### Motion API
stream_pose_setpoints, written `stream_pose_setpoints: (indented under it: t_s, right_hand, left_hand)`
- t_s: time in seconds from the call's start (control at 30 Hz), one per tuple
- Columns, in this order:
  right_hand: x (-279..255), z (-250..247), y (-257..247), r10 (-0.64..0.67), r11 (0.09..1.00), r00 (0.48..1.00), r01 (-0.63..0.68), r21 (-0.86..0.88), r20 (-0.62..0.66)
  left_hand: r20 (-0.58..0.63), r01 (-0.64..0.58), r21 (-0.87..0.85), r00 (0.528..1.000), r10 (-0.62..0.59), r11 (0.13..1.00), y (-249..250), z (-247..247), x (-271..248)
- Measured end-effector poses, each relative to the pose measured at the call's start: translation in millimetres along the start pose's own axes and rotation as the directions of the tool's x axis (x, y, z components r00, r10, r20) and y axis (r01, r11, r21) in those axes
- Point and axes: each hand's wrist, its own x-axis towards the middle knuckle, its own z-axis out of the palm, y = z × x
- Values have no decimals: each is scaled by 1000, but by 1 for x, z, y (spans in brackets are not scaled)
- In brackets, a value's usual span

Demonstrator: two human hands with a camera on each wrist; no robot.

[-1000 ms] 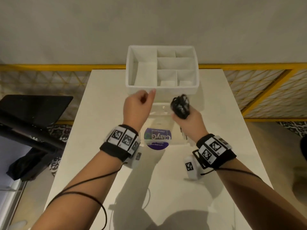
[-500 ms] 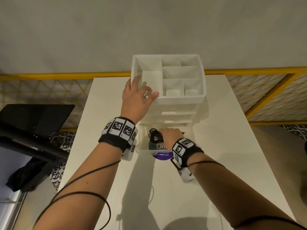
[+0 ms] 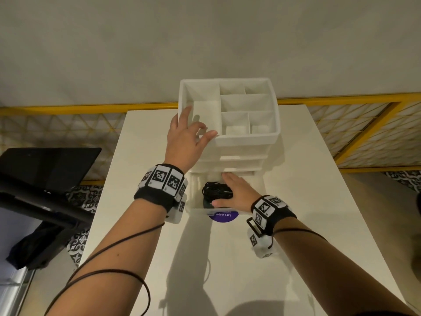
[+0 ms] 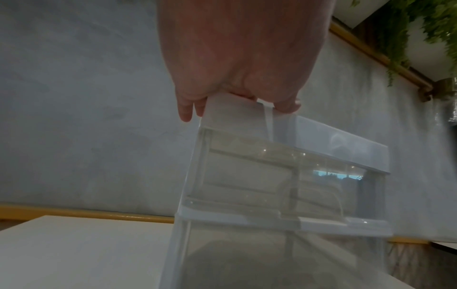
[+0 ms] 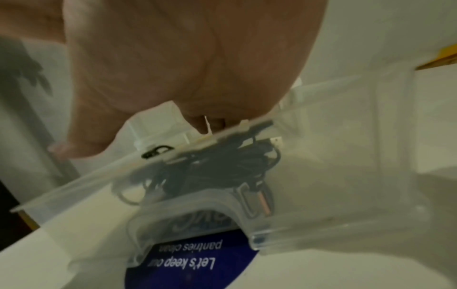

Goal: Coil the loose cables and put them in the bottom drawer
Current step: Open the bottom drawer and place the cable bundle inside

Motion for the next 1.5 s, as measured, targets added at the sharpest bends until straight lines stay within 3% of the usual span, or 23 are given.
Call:
stream_pose_setpoints:
  t_s: [0.1,0.2,0.37,0.5,0.57,0.8,0.97,1.07,1.2,1.27,1.33,1.4,1.5]
  right_hand:
    - [-16,-2,8,-89,996,990,88,-15,-110]
    - [-36,0,19,-196,979,961,183,-87,-194]
    - [-65,17,60,-329,926,883,232,-298,-336]
    - [-71,26,74,-266,959,792,160,-233,-549]
    - [-66,26,71,-254,965,768,166,-201,-588]
    - [-45,15,57,-184,980,802,104,-171,-568]
    - [-32,1,55,-239,964,810,131,-232,-536]
    - [-20,-1,50,-159,983,806,75,-168,-571]
    - [-16,0,42,-7,1000,720,-5,-16,-694]
    - [-15,-1,37,172,983,670,-67,172,-722]
    - [-14,-4,31,390,896,641,-100,432,-661]
    - [-12,-4,28,540,776,662,-153,612,-519]
    - [-7,-6,29,581,698,724,-207,686,-373]
  left_hand:
    - [-14,-6,-146,1000,4,989,1,-1,-3]
    - [-117,-7,-341,993,-35,940,4,-4,-7]
    - [-60,193,-495,965,-254,847,7,-1,-8]
    - [-32,273,-362,952,-304,892,7,-3,-3]
    - [-22,290,-302,950,-311,908,10,-5,-3]
    - [-3,298,-248,951,-308,922,12,-8,-3]
    - [-7,301,-228,950,-311,926,12,-6,-1]
    - [-5,312,-219,947,-321,925,14,-6,-2]
    - [-1,310,-216,948,-318,926,15,-8,-4]
    - [2,312,-219,948,-319,925,15,-9,-2]
    - [0,313,-217,947,-320,925,13,-9,-1]
    - [-1,310,-216,948,-318,926,12,-9,-1]
    - [-2,308,-209,949,-315,928,13,-8,-2]
